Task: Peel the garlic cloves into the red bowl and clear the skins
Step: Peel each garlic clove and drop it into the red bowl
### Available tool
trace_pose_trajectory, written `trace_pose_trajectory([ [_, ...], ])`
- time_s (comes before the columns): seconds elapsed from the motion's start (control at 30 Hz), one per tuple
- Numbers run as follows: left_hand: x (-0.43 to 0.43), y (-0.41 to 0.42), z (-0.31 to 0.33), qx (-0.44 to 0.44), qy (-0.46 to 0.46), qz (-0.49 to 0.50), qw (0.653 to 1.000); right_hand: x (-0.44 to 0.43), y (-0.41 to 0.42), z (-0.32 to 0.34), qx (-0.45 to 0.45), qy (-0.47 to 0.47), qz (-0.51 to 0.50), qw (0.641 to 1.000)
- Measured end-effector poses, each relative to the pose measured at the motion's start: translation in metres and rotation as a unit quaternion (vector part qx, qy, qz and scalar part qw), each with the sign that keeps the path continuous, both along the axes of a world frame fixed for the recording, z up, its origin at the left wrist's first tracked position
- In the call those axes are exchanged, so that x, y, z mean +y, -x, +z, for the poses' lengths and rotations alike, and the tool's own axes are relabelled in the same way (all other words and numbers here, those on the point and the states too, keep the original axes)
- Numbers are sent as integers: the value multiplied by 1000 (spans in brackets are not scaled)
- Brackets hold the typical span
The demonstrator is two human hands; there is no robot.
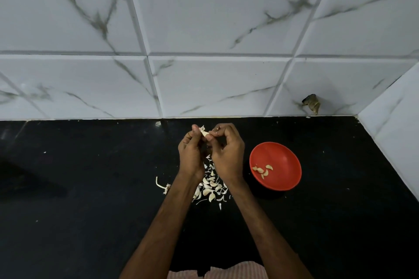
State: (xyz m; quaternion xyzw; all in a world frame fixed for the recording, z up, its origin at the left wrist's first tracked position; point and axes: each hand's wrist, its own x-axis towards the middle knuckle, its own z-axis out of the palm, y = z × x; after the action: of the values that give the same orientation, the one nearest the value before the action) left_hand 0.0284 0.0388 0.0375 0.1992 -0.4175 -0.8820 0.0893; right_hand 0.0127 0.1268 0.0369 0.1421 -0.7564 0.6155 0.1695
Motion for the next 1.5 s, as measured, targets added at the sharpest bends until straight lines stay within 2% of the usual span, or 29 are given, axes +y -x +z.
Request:
trace_pose_trajectory([
  [0.03, -1, 0, -1, 4, 12, 4, 1000, 0, 0, 2, -59, 55, -2, 997],
  [0.1, -5, 0, -4, 9, 39, 10, 999, 1, 2, 8, -194, 204, 9, 959],
  [0.17, -9, 0, -9, 2, 90, 14, 996, 6, 6, 10, -261, 277, 23, 925],
  [0.3, -13, 0, -18, 12, 206, 5, 979, 10, 6, 15, -329, 347, 63, 876],
  [0.43, -15, 0, -24, 23, 357, -34, 933, 12, 7, 17, -394, 395, 71, 827],
  [0.5, -16, 0, -24, 17, 391, -50, 919, 16, 8, 16, -420, 403, 80, 809],
  [0.57, -18, 1, -21, 29, 381, -58, 922, 19, 9, 15, -440, 390, 97, 803],
  [0.73, -19, -1, -9, 108, 327, -89, 935, 23, 10, 11, -459, 326, 140, 815],
  [0.9, -20, -3, -11, 117, 283, -82, 948, 22, 12, 7, -471, 299, 133, 819],
  [0.97, -19, -4, -12, 106, 258, -74, 957, 20, 11, 6, -455, 287, 118, 834],
  [1.07, -19, -4, -12, 83, 201, -57, 974, 17, 9, 5, -378, 231, 84, 893],
  [1.17, -19, -3, -9, 60, 156, -54, 984, 17, 8, 5, -270, 114, 53, 955],
  [1.33, -20, -2, -12, 55, 148, -56, 986, 16, 5, 8, -160, -12, 44, 986],
  [1.5, -22, -3, -12, 66, 194, -53, 977, 17, 5, 8, -64, -106, 8, 992],
])
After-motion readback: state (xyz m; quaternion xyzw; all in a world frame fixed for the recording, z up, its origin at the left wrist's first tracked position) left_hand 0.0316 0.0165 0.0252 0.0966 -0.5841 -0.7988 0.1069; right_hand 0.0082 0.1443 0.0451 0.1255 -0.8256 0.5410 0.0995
